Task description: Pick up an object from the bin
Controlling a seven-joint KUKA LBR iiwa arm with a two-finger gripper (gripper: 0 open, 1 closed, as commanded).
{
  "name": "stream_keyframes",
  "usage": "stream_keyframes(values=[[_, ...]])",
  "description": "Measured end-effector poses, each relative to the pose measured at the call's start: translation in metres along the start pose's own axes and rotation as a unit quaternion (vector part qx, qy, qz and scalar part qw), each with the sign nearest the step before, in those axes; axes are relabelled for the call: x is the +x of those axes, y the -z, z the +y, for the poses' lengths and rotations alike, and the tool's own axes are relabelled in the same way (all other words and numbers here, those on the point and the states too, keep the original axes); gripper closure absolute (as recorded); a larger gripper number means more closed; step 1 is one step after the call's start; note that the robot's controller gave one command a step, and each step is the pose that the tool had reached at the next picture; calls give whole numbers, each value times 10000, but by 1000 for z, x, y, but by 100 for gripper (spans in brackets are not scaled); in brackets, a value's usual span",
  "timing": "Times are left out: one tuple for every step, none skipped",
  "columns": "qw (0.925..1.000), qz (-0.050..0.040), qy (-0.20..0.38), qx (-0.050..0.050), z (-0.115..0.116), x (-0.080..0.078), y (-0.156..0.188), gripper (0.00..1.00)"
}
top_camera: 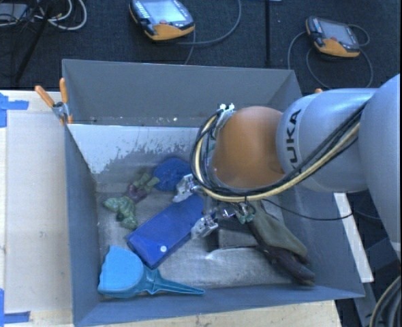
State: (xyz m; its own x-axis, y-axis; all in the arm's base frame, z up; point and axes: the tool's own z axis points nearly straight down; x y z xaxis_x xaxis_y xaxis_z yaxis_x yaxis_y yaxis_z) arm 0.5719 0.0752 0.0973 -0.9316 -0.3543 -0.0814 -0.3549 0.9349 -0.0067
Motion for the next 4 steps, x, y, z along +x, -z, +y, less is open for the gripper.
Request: stream_keyframes(values=[[10000,0,-1,0,0,0,0,100],[10000,0,-3,0,0,0,0,100],[10000,0,-5,0,0,0,0,100],[10000,0,-7,0,0,0,0,100]])
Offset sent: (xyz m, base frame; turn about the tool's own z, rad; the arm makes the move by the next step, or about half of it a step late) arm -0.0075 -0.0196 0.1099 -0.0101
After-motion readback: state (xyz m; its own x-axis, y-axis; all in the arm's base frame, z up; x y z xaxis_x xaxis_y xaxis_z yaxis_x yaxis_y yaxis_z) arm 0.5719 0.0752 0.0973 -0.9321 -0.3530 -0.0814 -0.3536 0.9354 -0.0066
